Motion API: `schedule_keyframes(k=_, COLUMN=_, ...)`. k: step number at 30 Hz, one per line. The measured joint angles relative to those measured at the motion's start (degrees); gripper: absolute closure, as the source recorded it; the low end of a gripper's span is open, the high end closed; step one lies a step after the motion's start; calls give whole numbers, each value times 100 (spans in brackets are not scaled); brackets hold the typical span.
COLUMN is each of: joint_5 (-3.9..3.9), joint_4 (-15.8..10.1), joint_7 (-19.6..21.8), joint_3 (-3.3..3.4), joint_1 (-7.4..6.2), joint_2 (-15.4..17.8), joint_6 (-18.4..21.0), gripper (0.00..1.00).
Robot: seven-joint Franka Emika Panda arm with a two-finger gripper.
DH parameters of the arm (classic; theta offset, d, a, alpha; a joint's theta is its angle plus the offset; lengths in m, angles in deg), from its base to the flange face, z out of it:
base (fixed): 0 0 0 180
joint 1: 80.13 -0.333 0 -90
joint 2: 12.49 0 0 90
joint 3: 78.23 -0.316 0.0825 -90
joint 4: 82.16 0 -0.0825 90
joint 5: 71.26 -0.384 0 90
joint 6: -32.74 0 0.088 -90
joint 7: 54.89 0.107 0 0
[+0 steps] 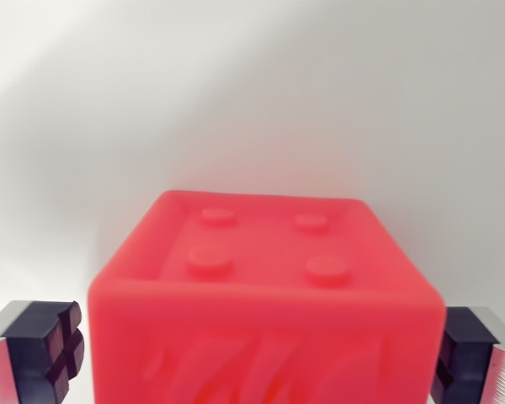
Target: Destack cube
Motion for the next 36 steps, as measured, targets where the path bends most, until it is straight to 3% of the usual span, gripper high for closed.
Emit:
schedule_keyframes(k=17, joint_5=0, joint_4=-33, joint_7=4, joint_3=12, joint_1=-9, joint_2=119, joint_6=71, gripper=0)
schedule_keyframes(k=26, joint_5=19, joint_4=-116, joint_7=22, joint_3=79, joint_1=-67, joint_2=437, joint_6=298, gripper=0)
schedule_keyframes(k=36, joint_5=103, joint_4=-220, joint_7=74, joint_3=187, joint_1=-154, joint_2=940, joint_6=689, gripper=0)
